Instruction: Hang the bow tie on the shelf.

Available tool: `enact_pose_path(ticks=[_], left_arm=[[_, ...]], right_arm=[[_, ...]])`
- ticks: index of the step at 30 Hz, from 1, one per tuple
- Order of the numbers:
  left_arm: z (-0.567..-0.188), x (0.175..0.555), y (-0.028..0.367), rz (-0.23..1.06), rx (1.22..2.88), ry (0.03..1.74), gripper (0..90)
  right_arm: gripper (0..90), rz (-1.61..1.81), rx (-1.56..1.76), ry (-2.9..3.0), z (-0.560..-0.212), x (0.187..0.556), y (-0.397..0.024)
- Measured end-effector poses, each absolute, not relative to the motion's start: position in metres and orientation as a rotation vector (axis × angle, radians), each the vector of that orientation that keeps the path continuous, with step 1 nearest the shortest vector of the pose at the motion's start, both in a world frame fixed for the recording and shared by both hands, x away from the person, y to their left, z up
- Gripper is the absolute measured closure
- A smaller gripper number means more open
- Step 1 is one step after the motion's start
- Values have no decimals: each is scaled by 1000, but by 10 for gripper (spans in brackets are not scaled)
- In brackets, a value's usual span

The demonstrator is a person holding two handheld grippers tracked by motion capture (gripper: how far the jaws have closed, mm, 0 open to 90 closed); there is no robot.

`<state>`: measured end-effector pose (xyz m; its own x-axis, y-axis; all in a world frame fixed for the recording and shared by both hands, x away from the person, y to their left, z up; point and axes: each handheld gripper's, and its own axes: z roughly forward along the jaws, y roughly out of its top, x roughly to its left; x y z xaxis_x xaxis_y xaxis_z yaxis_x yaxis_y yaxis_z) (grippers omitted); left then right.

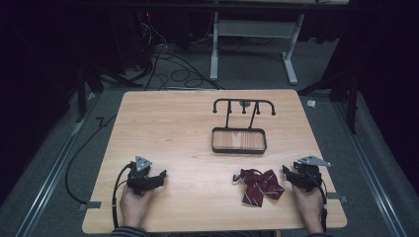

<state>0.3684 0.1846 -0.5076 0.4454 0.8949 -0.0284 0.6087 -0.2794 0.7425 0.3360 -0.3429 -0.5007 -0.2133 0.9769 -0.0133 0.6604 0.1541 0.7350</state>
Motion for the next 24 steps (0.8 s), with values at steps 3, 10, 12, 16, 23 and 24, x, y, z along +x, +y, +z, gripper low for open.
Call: enact_pose_path(ticks=[3,10,12,16,23,24], left_arm=[[-508,368,185,525,2001,1257,278],[-508,368,184,527,2002,1257,276],[-508,368,184,528,2003,1257,277],[-508,368,184,529,2004,1258,279],[-508,368,184,530,2004,1257,280],[-507,368,184,531,2007,1259,281]], right_arm=[[499,836,1552,1944,-501,336,-342],[483,837,1545,1947,-501,336,-342],[477,837,1544,1948,-501,336,-342],[452,845,1541,1958,-501,336,-342],[445,854,1548,1961,-501,336,-342],[447,860,1546,1961,-501,336,-343]])
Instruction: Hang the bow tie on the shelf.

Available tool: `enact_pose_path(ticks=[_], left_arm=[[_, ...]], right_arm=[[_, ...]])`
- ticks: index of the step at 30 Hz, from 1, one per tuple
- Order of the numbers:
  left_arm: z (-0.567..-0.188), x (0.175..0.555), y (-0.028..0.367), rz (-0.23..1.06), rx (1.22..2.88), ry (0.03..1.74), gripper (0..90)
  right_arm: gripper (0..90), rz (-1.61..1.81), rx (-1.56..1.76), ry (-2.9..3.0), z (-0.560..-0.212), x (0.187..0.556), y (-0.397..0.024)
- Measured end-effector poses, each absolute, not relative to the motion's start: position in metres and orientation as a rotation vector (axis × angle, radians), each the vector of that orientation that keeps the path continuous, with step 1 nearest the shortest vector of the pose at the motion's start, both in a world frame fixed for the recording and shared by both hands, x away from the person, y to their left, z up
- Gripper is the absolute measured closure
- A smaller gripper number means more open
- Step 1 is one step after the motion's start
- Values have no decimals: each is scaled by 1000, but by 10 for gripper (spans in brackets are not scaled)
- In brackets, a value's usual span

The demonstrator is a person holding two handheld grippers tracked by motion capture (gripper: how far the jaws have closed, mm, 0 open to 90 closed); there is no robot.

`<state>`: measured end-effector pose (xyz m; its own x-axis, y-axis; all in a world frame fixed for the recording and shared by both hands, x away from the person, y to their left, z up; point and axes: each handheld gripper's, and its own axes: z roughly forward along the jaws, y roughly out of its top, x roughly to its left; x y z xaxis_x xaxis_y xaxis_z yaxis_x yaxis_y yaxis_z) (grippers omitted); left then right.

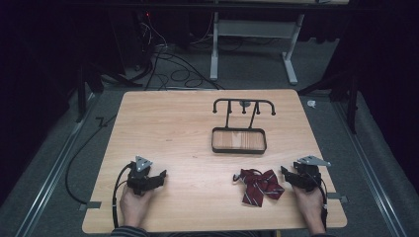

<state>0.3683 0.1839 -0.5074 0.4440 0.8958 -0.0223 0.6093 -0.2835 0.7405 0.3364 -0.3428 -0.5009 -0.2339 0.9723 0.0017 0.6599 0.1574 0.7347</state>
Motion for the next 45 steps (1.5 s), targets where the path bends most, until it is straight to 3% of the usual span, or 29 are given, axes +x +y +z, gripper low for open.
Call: enact_pose_path(ticks=[23,45], left_arm=[[-508,368,185,526,1997,1260,281],[-508,368,185,524,2000,1259,281]], right_arm=[[671,1005,1431,2071,-475,329,-320],[693,1060,1267,2244,-465,340,-270]])
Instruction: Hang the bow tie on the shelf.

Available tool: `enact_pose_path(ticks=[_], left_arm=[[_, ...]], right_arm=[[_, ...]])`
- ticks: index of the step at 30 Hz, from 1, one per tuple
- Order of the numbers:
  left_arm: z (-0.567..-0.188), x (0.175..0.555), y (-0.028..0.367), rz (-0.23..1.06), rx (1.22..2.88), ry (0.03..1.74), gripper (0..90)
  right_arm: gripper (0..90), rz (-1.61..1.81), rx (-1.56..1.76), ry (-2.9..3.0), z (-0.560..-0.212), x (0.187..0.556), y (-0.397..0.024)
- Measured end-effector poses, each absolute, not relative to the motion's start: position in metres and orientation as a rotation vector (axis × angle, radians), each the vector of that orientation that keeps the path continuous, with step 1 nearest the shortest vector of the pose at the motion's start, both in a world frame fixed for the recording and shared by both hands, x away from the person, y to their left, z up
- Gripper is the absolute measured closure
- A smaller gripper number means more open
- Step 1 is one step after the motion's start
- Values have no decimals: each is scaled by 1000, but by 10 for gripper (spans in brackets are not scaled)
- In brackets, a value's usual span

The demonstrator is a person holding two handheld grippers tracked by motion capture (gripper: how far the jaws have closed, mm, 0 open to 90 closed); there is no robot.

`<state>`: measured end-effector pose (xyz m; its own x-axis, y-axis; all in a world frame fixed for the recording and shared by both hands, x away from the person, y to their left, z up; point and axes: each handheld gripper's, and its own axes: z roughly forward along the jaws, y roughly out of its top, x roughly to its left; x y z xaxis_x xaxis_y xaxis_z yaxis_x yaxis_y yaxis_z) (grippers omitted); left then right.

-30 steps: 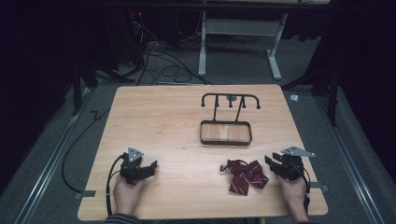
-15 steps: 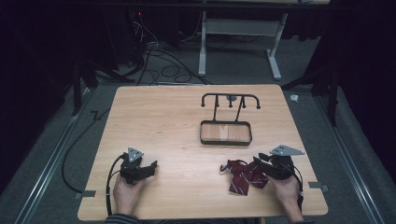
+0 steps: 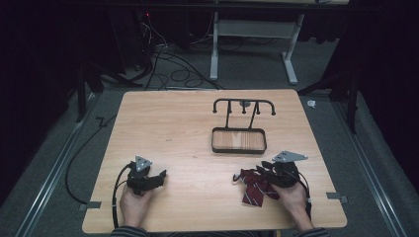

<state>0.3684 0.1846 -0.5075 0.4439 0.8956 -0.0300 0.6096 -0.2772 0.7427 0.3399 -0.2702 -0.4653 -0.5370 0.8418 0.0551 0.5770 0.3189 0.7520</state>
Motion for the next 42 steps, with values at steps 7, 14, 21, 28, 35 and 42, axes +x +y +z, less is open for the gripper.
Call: enact_pose_path(ticks=[7,14,21,28,35,42], left_arm=[[-508,368,184,526,2001,1259,281],[-508,368,185,525,2001,1259,280],[-508,368,185,524,2000,1259,280],[-508,368,185,523,1994,1260,279],[-508,368,185,522,1995,1260,279],[-508,368,185,522,1995,1260,279]], right_arm=[[700,1033,1248,2278,-468,349,-261],[714,1007,1241,2315,-474,356,-254],[715,985,1255,2354,-479,361,-250],[737,956,1261,2387,-484,363,-247],[826,937,1243,2421,-488,364,-246],[900,916,1205,2434,-490,363,-243]])
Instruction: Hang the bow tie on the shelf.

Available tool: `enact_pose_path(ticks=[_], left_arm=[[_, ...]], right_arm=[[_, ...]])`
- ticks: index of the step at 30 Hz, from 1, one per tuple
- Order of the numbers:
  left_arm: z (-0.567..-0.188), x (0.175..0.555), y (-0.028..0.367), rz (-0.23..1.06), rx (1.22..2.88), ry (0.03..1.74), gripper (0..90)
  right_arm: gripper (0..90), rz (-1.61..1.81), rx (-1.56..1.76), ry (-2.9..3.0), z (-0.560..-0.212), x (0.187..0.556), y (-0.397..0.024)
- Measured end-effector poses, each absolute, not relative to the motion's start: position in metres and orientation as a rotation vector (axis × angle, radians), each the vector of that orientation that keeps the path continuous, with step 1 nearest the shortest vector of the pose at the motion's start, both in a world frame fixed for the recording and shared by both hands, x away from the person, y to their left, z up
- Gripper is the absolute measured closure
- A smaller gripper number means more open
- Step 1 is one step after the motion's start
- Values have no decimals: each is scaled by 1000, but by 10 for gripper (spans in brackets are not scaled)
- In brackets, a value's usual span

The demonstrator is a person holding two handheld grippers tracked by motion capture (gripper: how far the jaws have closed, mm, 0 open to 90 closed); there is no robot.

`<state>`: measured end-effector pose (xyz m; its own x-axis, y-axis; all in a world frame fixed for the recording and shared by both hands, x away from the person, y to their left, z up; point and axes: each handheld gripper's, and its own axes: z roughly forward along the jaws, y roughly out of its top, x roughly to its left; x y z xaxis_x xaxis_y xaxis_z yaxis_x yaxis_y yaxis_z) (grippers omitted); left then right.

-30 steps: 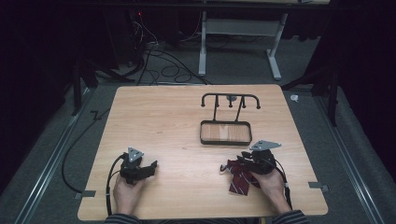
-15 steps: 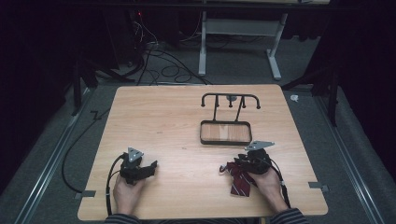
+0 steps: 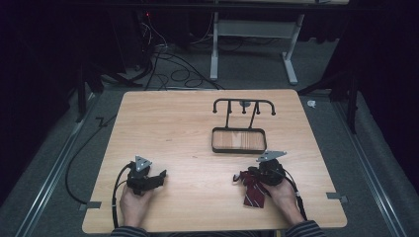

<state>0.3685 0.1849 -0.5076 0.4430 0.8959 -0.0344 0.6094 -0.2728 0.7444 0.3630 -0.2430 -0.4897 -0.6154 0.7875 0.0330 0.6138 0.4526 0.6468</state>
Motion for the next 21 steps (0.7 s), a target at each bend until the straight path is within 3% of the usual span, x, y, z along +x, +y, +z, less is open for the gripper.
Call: enact_pose_path(ticks=[21], left_arm=[[-508,368,185,523,1994,1260,279]], right_arm=[[900,1088,1173,2294,-453,352,-257]])
